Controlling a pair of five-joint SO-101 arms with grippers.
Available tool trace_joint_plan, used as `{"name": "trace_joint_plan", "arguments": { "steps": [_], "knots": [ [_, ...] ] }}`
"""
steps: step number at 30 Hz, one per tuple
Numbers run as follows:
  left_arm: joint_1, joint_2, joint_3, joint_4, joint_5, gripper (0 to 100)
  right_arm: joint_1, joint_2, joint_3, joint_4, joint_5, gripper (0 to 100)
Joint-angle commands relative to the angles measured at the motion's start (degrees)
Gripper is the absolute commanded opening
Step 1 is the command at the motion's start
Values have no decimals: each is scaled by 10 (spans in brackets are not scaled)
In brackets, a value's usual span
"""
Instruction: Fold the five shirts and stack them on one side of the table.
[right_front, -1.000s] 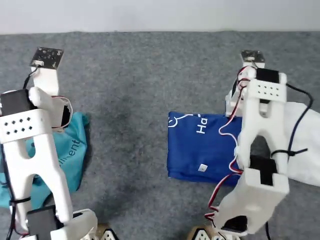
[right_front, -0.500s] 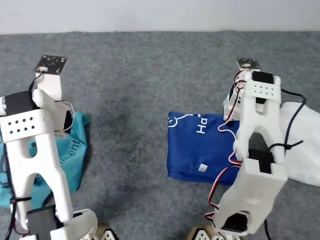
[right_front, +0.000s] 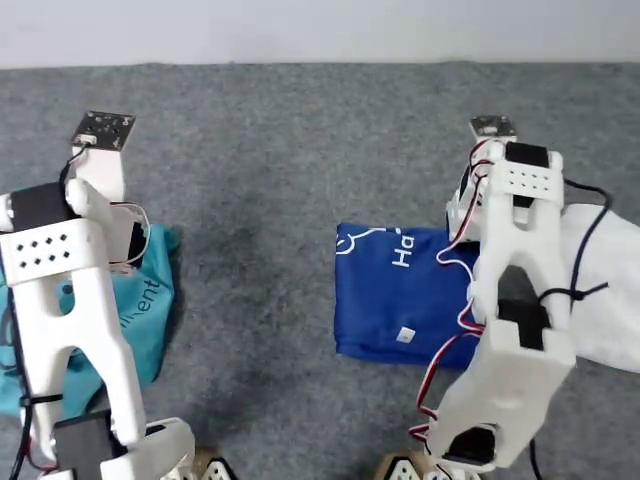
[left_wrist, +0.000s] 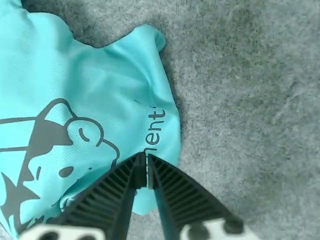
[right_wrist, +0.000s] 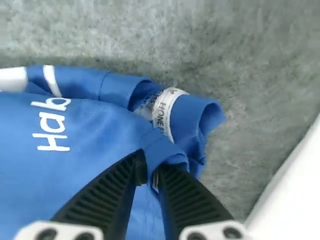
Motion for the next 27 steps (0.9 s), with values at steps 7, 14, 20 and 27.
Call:
{"name": "trace_joint_plan", "arguments": {
  "steps": [7,14,20,27],
  "knots": [
    [-4,-22,-2,-10,-5,15,10,-99,-25,-52,109,9],
    [-4,-22,-2,-9,-5,15,46,-86,-22,-117,163,9],
    [-4,-22,-2,-7,-5,15,51,-37,-25,-101,162,98],
    [-4,-22,-2,-7,-5,15,41,-56,-62,-24,130,264]
  ]
}}
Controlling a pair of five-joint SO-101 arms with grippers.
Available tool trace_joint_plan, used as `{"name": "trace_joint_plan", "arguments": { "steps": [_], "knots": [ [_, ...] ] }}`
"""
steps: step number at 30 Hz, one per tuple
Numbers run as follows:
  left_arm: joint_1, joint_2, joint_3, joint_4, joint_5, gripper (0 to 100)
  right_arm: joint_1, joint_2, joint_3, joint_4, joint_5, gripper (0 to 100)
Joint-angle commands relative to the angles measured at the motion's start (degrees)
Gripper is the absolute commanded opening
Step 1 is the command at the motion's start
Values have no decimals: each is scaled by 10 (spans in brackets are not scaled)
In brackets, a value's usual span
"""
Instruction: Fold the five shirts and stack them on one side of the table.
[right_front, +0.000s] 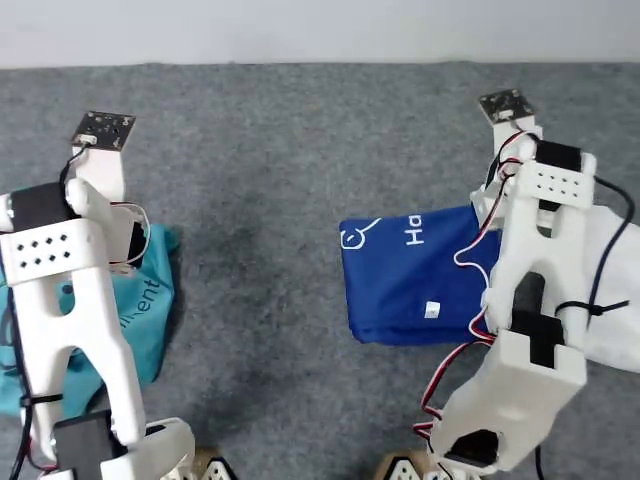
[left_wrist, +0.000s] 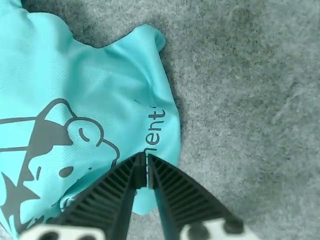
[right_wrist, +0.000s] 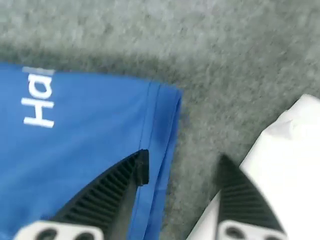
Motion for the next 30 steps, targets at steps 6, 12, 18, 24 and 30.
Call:
{"name": "trace_joint_plan", "arguments": {
  "steps": [6,12,18,24,30],
  "knots": [
    [-4,-23,-2,-6,-5,15,-26,-39,-75,118,-34,111],
    [-4,-23,-2,-6,-5,15,-50,-15,-73,183,-100,240],
    [-4,-24,-2,-6,-5,15,-52,55,-75,160,-180,330],
    [-4,-24,-2,-5,-5,15,-53,134,-76,119,-221,330],
    [-4,-23,-2,-5,-5,15,-85,201,-76,115,-232,325]
  ]
}}
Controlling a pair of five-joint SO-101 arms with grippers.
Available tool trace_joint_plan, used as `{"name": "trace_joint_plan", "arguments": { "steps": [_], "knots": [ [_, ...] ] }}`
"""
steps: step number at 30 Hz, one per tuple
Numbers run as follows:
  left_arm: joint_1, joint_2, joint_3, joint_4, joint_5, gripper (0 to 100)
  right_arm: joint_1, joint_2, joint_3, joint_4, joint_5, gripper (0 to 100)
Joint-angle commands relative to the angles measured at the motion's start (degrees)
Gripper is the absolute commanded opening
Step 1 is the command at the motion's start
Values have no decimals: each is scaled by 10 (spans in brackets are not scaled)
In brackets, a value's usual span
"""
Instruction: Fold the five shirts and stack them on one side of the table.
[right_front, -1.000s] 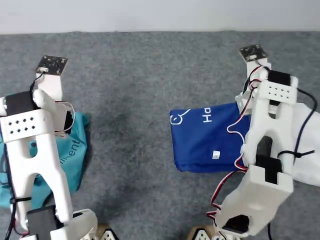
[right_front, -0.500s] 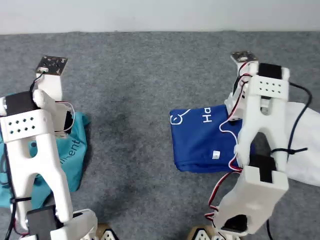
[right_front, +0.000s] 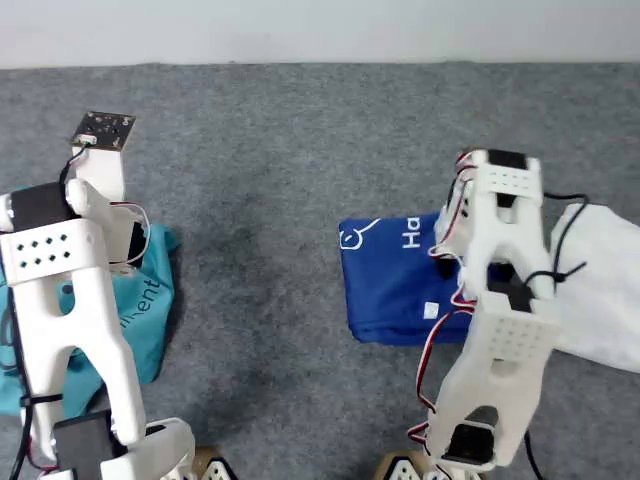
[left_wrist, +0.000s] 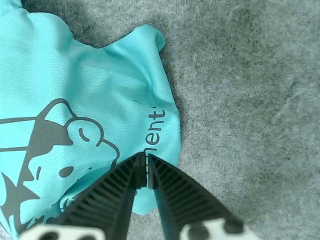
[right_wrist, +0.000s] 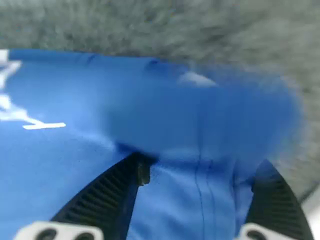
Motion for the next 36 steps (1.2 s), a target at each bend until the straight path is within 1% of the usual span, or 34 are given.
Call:
{"name": "trace_joint_plan", "arguments": {
  "steps": [1,2,7,9,10,14,16,18,23,24,26,31,34,36],
  "knots": [
    [-4,-23,-2,-5,-5,15,-28,15,-29,3,-6,308],
    [-4,-23,-2,-5,-5,15,-34,20,-29,2,-4,272],
    [-6,-23,-2,-5,-5,15,-45,26,-30,-2,-4,2],
    [-7,-24,-2,-4,-5,15,-42,24,-30,4,-1,24],
    [-7,-24,-2,-1,-5,15,-42,19,-30,6,12,10],
    [-7,-25,-2,3,-5,15,-46,-23,-29,39,85,9],
    [-7,-25,-2,3,-5,15,-43,-50,-29,42,140,9],
    [-7,-25,-2,3,-5,15,-30,-68,-30,34,222,9],
    [-7,-26,-1,9,-5,15,-6,-78,-30,-22,489,9],
    [-7,-25,-1,11,-5,15,-5,-79,-30,-31,531,10],
    [-7,-24,-1,11,-5,15,-6,-80,-30,-55,588,9],
    [-4,-23,-1,10,-5,15,-15,-75,-70,-129,682,9],
    [-4,-23,-1,10,-5,15,-36,-75,-75,-172,694,9],
    [-4,-23,-1,10,-5,15,-47,-76,-76,-182,694,12]
  ]
}}
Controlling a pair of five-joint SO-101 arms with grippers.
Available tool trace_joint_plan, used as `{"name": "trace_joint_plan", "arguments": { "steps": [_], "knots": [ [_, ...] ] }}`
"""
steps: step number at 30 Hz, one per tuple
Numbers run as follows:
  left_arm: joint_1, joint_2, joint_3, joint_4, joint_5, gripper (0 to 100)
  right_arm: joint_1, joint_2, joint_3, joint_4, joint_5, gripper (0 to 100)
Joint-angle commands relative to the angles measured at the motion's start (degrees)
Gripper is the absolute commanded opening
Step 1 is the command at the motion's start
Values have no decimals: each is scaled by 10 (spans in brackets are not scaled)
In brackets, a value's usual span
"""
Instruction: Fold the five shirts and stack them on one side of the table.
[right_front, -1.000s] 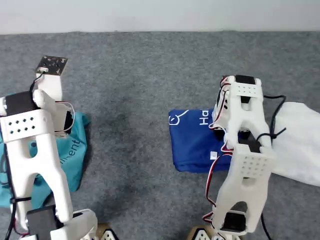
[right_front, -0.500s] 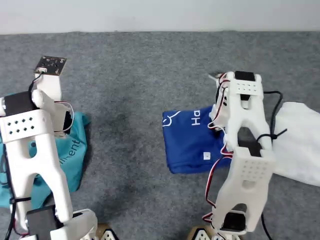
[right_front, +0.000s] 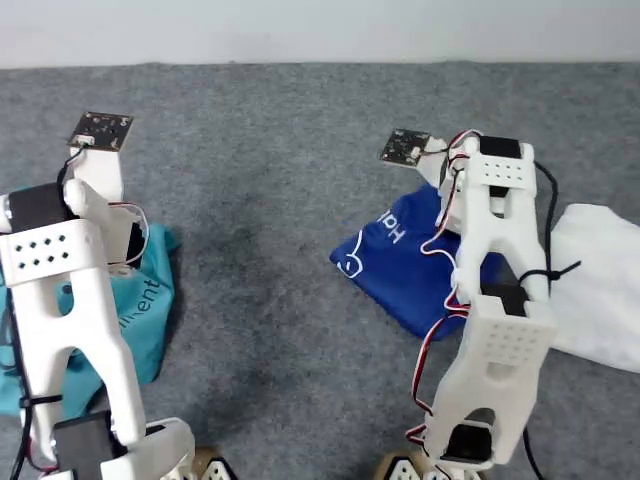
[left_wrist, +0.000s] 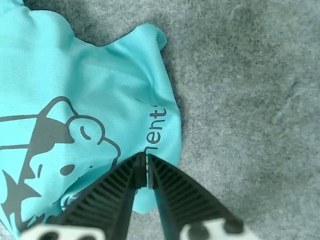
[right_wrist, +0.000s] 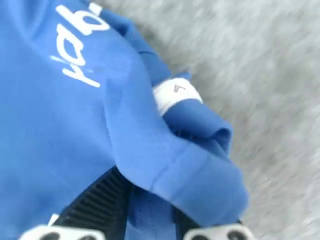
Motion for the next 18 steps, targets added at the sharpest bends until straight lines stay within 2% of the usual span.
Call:
{"name": "trace_joint_plan", "arguments": {
  "steps": [1,4,9,13,18],
  "knots": [
    [1,-22,-1,8,-5,15,-22,-41,-30,-22,11,13],
    [1,-23,-1,8,-5,15,-17,-44,-30,-21,-34,72],
    [1,-22,-1,8,-5,15,1,-45,-62,-26,-227,269],
    [1,-22,4,6,-5,15,3,-44,-132,5,-436,279],
    [1,-25,16,6,-6,15,-19,-40,-202,152,-654,280]
  ]
}}
